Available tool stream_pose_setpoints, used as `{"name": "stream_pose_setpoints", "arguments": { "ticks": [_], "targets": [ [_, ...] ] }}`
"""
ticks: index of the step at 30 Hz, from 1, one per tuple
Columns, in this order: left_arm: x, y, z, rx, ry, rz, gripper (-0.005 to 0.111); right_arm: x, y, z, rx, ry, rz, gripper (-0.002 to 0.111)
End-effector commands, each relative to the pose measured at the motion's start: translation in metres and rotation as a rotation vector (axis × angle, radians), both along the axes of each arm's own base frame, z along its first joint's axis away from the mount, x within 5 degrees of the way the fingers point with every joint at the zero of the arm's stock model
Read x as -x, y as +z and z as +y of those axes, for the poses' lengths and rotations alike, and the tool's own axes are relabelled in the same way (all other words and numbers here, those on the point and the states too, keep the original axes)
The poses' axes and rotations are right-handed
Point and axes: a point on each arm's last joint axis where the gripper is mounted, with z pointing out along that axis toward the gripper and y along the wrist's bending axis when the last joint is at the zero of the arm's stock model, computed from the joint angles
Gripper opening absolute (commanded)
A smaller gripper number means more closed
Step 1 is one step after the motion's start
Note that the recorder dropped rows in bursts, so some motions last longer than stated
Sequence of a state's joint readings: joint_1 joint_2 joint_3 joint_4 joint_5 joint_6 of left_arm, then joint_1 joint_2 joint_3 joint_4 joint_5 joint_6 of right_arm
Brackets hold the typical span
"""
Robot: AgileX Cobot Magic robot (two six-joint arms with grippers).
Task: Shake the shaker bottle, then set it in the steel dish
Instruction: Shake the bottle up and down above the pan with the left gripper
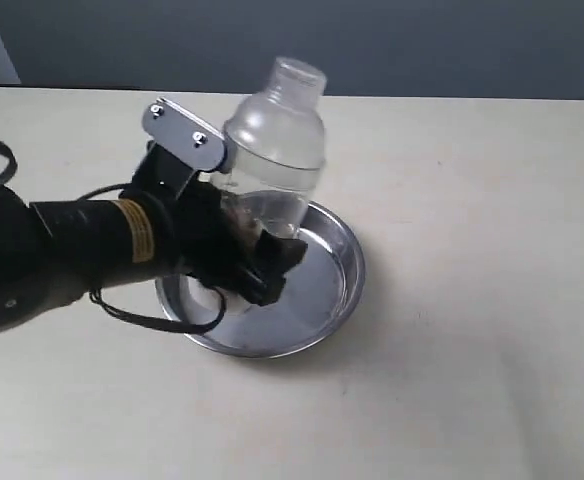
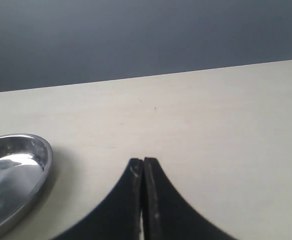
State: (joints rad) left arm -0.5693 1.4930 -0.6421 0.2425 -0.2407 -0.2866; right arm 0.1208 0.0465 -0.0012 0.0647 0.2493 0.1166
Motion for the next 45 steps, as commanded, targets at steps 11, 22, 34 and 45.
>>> {"name": "stream_pose_setpoints", "arguments": {
  "ticks": [11,22,34,45],
  "targets": [
    [0.000,0.060,-0.006,0.195,-0.005,-0.196,0.000,-0.001,0.001,0.000,0.002,-0.004,-0.009,-0.001],
    [0.004,0.040,-0.001,0.178,0.027,-0.123,0.000,-0.001,0.001,0.000,0.002,-0.004,-0.009,-0.001],
    [0.009,0.000,0.002,0.132,0.057,0.013,0.000,-0.001,0.000,0.000,0.002,-0.004,-0.006,-0.001],
    [0.004,-0.017,0.002,0.093,0.060,0.063,0.000,-0.001,0.000,0.000,0.002,-0.004,-0.007,-0.001]
  ]
}}
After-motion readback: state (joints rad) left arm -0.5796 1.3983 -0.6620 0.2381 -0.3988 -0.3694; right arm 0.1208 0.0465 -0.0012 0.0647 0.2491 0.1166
